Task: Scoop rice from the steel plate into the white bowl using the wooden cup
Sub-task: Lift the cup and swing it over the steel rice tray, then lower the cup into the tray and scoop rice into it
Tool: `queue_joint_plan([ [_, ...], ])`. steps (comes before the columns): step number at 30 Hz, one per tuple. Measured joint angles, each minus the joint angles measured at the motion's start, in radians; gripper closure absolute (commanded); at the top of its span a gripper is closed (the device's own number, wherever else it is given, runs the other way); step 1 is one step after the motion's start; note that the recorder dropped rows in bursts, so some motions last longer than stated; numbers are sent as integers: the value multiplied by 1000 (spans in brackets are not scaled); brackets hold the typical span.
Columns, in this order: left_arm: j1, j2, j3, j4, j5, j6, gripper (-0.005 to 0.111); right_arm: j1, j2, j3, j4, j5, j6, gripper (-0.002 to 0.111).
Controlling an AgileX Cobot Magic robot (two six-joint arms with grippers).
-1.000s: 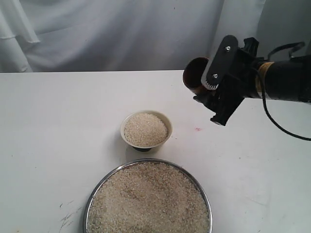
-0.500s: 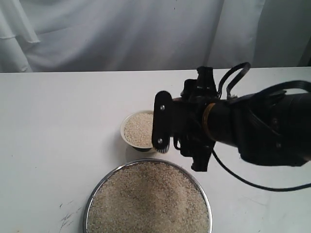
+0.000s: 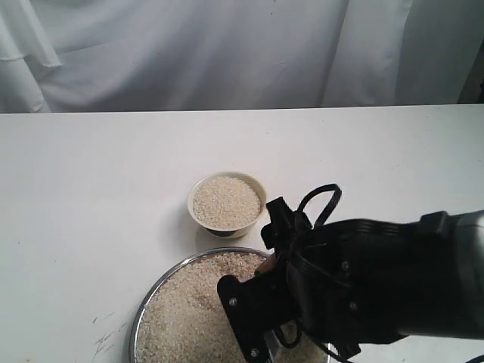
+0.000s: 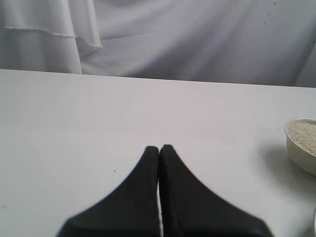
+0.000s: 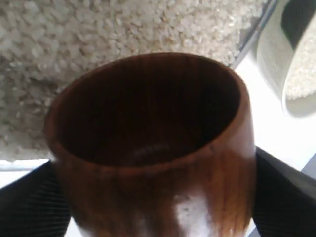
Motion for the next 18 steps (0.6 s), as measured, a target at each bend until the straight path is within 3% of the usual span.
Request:
queue_joint_plan([
  [18,0,0,0,0,0,0,107,40,205,-187,-196,45,-75,108],
])
